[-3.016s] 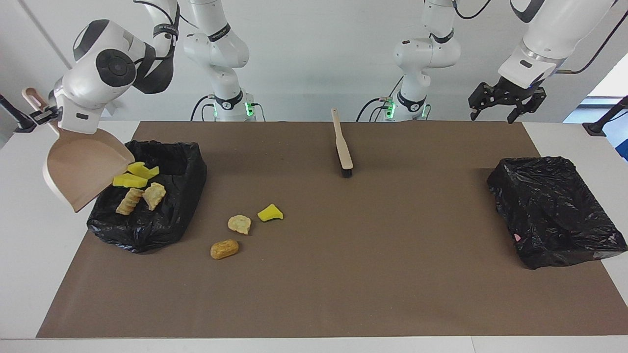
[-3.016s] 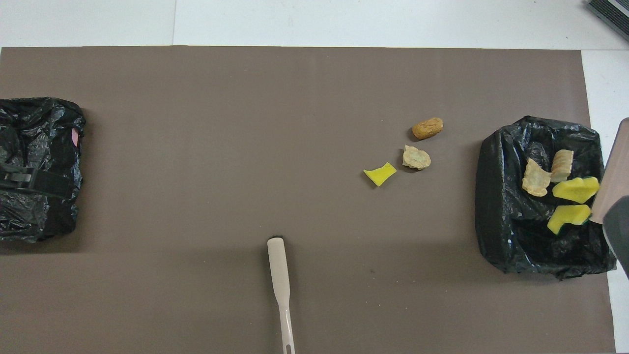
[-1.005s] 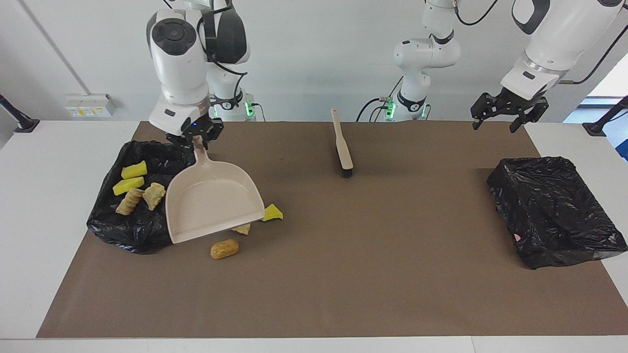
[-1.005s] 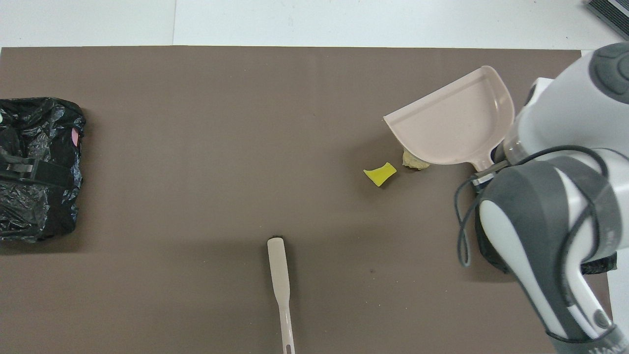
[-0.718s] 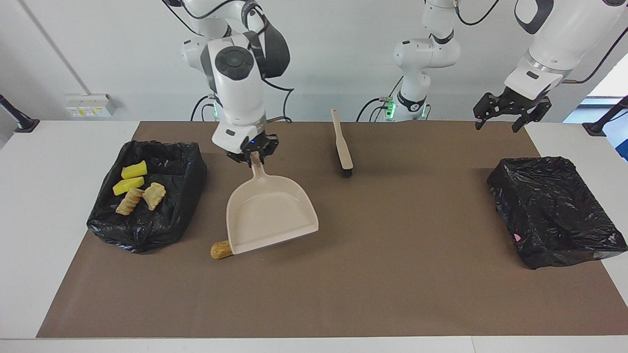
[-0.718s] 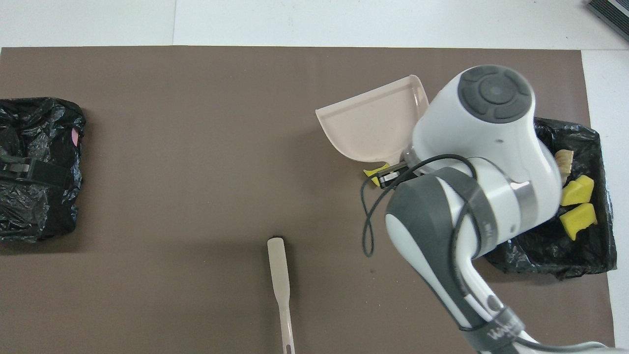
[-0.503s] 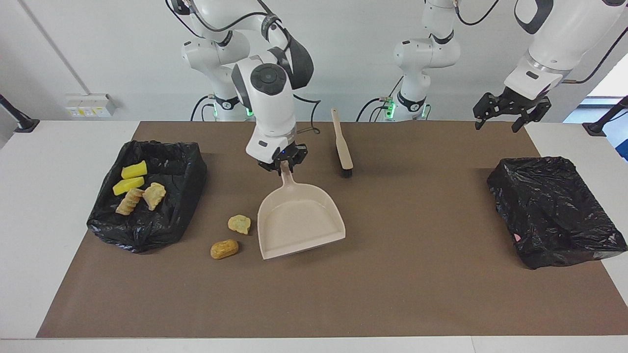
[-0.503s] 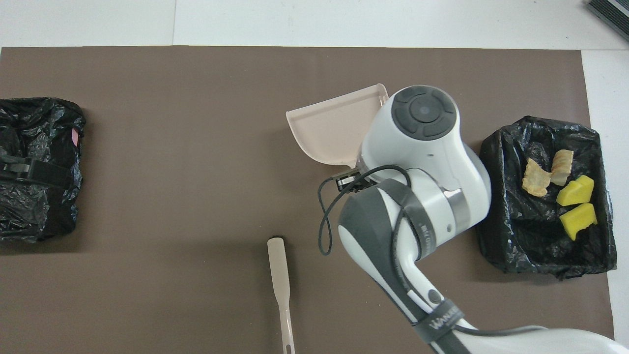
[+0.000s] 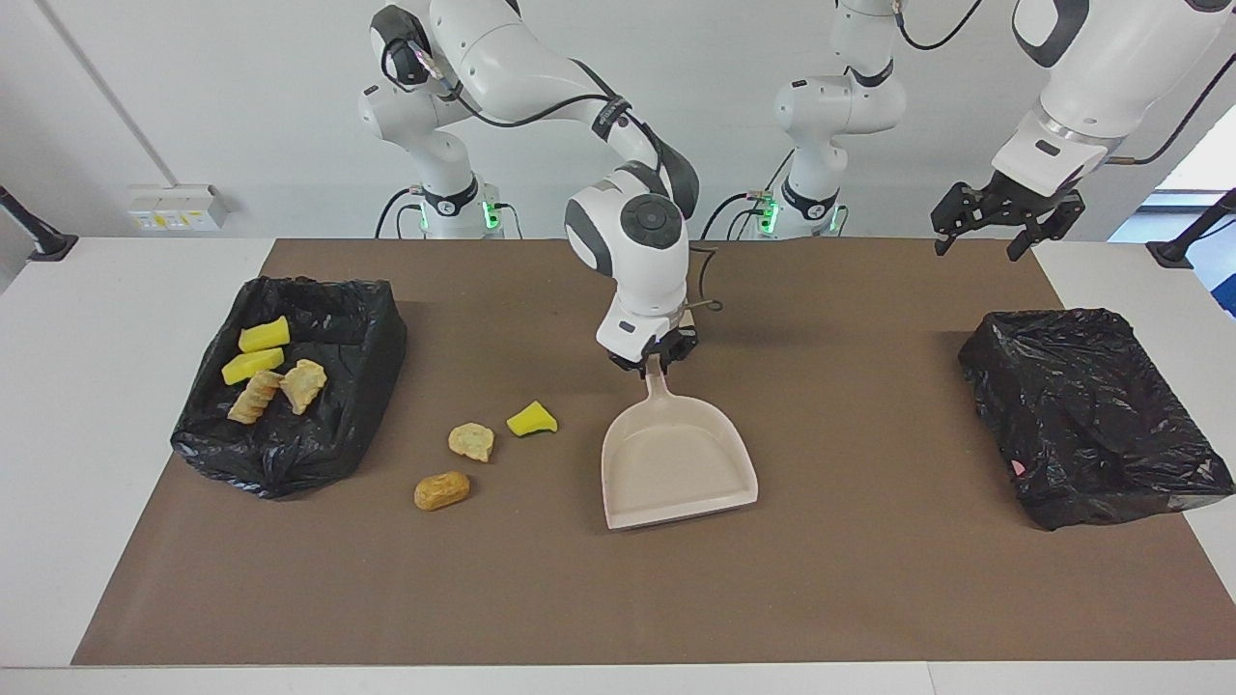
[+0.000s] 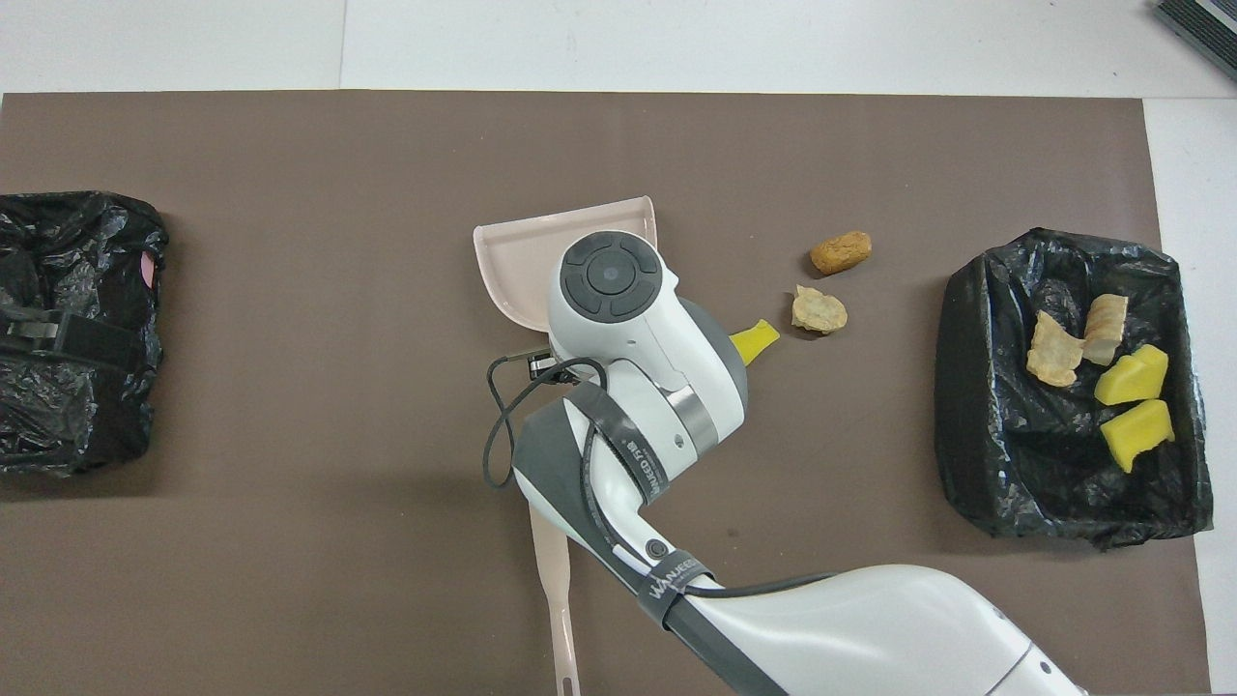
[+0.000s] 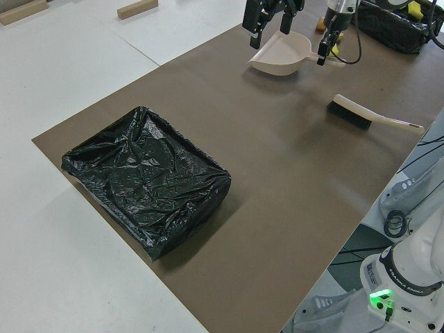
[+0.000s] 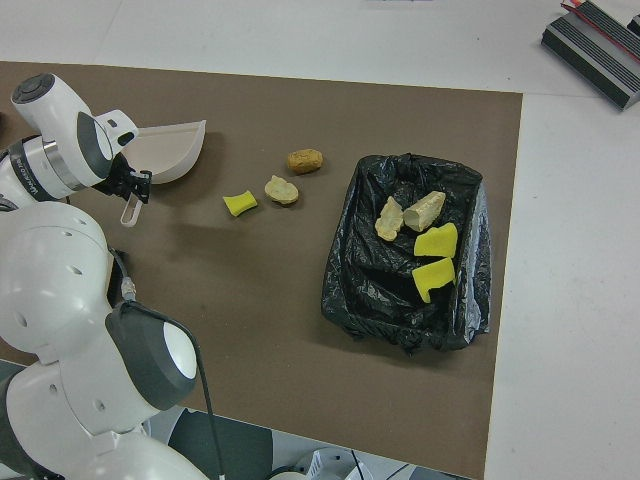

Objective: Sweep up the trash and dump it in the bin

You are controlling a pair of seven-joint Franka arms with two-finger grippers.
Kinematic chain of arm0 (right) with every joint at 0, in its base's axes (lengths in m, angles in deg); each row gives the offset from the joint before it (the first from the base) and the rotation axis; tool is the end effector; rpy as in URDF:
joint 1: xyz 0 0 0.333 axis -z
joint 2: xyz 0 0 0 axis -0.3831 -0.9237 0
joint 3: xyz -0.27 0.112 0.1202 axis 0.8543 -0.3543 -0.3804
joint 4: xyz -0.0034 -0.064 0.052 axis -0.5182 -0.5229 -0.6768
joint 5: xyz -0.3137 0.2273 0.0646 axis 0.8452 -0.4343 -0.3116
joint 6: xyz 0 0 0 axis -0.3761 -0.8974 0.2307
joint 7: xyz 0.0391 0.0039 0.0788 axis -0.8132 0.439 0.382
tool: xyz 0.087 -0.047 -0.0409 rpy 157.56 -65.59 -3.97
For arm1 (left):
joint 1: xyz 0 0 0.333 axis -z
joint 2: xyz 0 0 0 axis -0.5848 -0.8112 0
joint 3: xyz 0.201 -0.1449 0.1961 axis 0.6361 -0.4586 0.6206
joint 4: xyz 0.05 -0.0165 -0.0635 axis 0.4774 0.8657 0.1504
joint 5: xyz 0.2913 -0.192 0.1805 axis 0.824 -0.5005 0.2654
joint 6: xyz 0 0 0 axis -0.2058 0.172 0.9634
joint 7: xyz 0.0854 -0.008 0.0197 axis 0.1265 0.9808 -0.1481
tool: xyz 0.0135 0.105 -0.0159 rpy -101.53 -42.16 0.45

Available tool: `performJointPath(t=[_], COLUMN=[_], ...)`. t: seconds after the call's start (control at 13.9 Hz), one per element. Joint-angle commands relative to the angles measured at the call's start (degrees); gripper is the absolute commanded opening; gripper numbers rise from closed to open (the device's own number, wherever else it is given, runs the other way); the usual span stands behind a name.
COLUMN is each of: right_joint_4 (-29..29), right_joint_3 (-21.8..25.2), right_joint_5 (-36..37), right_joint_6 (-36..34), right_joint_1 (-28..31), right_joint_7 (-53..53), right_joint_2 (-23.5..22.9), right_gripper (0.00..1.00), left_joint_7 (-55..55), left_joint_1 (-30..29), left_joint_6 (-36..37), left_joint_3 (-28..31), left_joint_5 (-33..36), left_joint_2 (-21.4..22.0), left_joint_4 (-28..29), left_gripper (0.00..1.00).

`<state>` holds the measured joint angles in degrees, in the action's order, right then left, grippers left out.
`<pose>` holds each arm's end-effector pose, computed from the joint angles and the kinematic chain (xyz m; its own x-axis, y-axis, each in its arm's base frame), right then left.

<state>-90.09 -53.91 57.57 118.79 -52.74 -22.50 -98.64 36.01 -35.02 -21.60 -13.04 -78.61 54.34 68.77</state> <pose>0.5680 0.4143 0.3682 0.9882 0.1445 -0.0502 0.1404 -0.9871 -0.0772 0.5323 -0.0258 0.6276 0.9861 -0.1576 -0.0524 -0.1577 -0.9875 0.0022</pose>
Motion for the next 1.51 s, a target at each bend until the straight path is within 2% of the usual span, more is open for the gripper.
performJointPath(t=[0.0, 0.36, 0.43, 0.5, 0.65, 0.93, 1.08, 1.22, 1.44], right_joint_4=[3.6, 3.9, 3.9, 3.9, 3.3, 0.5, -4.0, -10.1, -20.5], right_joint_3=[0.3, 0.3, 0.3, 0.3, 0.3, 0.1, 0.0, 0.0, -0.1], right_joint_5=[-1.0, -1.2, -1.3, -1.1, -1.9, -2.0, -2.1, -5.1, -7.2], right_joint_6=[2.6, 3.8, 3.3, 3.1, 2.5, -3.7, -4.0, -4.0, -4.0], right_joint_1=[-1.8, -2.6, -2.5, -2.5, -2.7, -2.5, -2.5, -2.5, -4.4], right_joint_7=[-3.3, -4.2, -4.2, -4.2, -4.2, -4.5, -4.5, -3.7, -3.6], right_joint_2=[-3.4, -5.0, -5.0, -4.7, -2.6, 2.1, 5.6, 11.1, 20.3], right_gripper=[0.0, 0.0, 0.25, 0.99, 1.0, 1.0, 1.0, 1.0, 1.0], left_joint_7=[0.0, -0.1, 0.0, -0.1, 0.2, -0.1, -0.2, -0.2, -0.9], left_joint_1=[-0.4, -0.4, -0.4, 0.1, 0.3, 0.6, 1.4, 2.2, 4.4], left_joint_6=[0.4, 0.4, 0.6, 0.6, 0.1, -2.1, -2.4, -2.8, -3.1], left_joint_3=[-0.3, -0.3, -0.3, -0.3, -0.4, -0.8, -0.9, -0.9, -1.9], left_joint_5=[0.6, 0.6, 0.6, 0.6, 0.5, 0.2, 0.3, 0.8, 0.8], left_joint_2=[0.6, 0.6, 0.6, 0.7, 0.6, 0.6, 0.0, -0.9, -5.2], left_joint_4=[0.1, 0.1, 0.2, 0.1, 0.1, 0.6, 0.2, 0.0, -3.0], left_gripper=[1.0, 1.0, 1.0, 1.0, 1.0, 1.0, 1.0, 1.0, 1.0])
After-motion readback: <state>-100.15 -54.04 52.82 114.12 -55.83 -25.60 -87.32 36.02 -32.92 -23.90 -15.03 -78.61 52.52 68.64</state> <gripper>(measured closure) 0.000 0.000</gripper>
